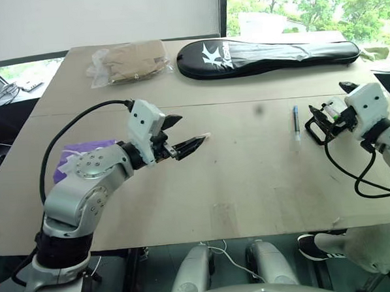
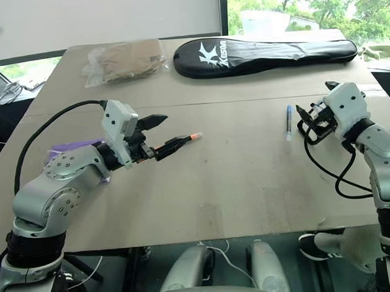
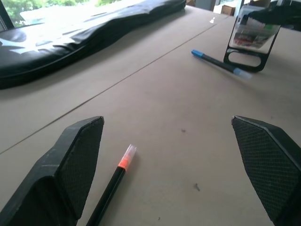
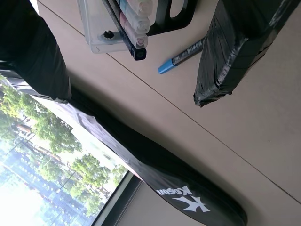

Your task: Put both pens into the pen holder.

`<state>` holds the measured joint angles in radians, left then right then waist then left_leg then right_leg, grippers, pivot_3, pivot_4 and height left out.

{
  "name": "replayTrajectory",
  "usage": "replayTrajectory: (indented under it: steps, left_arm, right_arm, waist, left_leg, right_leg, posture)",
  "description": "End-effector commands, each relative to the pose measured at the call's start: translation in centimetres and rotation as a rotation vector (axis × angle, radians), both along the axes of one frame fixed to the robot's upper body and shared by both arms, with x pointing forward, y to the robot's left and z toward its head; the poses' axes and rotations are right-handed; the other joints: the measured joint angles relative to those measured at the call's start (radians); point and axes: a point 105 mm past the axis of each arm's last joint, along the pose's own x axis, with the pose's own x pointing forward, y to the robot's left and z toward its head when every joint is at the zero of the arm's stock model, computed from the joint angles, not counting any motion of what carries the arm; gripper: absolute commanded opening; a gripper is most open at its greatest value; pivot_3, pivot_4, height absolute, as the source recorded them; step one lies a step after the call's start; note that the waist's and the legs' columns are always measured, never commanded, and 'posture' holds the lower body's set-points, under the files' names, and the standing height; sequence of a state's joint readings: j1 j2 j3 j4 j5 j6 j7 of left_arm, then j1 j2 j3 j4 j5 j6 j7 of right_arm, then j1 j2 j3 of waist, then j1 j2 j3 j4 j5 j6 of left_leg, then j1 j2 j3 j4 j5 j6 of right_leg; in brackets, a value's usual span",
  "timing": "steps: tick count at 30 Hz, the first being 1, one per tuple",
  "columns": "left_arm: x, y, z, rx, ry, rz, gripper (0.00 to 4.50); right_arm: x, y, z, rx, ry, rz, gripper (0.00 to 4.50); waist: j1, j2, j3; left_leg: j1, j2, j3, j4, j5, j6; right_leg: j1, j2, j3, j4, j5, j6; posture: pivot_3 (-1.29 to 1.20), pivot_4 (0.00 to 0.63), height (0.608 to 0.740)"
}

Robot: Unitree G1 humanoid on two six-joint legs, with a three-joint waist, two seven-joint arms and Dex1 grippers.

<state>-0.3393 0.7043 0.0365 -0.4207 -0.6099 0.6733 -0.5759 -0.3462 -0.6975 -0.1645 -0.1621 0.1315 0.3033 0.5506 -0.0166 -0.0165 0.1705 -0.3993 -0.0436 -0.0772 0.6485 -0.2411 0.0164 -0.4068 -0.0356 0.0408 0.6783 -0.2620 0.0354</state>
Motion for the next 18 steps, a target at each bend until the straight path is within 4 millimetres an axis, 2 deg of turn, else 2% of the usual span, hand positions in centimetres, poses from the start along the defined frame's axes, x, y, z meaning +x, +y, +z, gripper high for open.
replayTrajectory:
  steps: [1,4,7,10,14,18]
  left_arm:
    - [-0.2,0.2,0.4,0.012,-0.051,-0.015,4.5]
    - [-0.2,0.4,0.0,0.018,-0.051,-0.012,4.5]
    - [-0.2,0.5,-0.1,0.01,-0.048,-0.013,4.5]
    - [-0.4,0.5,-0.4,0.009,-0.038,-0.007,4.5]
    - [-0.9,0.4,-0.7,-0.006,-0.023,-0.012,4.5]
    - [-1.2,0.5,-0.8,-0.018,-0.019,-0.001,4.5]
  right_arm:
    - [-0.3,3.2,2.0,-0.001,0.058,0.046,4.42]
    - [0.4,3.7,0.8,-0.004,0.243,-0.116,4.42]
    - [1.1,5.4,0.8,-0.039,0.347,-0.229,4.42]
    - [3.1,7.4,0.8,0.135,0.485,-0.275,4.42]
    - [7.0,5.5,-0.6,0.303,0.632,-0.488,4.42]
    - [8.7,4.9,-1.5,0.395,0.743,-0.552,4.42]
  waist:
    - [-0.001,0.0,0.0]
    - [0.0,0.0,0.0]
    - [0.005,0.0,0.0]
    - [-0.005,0.0,0.0]
    - [0.006,0.0,0.0]
    - [0.006,0.0,0.0]
  left_leg:
    - [0.0,0.0,0.0,0.0,0.0,0.0]
    - [0.0,0.001,-0.001,0.0,0.0,0.0]
    - [-0.002,0.0,-0.002,0.0,-0.001,0.001]
    - [-0.004,-0.001,-0.002,0.0,0.001,-0.001]
    - [-0.005,-0.002,-0.002,-0.001,0.001,-0.002]
    - [-0.013,-0.005,-0.006,0.0,0.001,-0.002]
  right_leg:
    - [0.0,0.0,0.0,0.0,0.0,0.0]
    - [-0.001,0.0,0.0,0.0,0.0,0.0]
    - [-0.001,-0.001,-0.002,-0.001,0.0,0.0]
    - [-0.004,-0.002,-0.001,0.0,0.0,0.0]
    - [-0.005,-0.002,-0.002,0.0,0.0,-0.001]
    - [-0.011,-0.005,-0.007,-0.001,0.0,-0.001]
  posture:
    - [0.0,0.15,0.74]
    - [0.0,0.15,0.74]
    - [0.0,0.15,0.74]
    - [0.0,0.15,0.74]
    - [0.0,0.15,0.74]
    - [0.0,0.15,0.74]
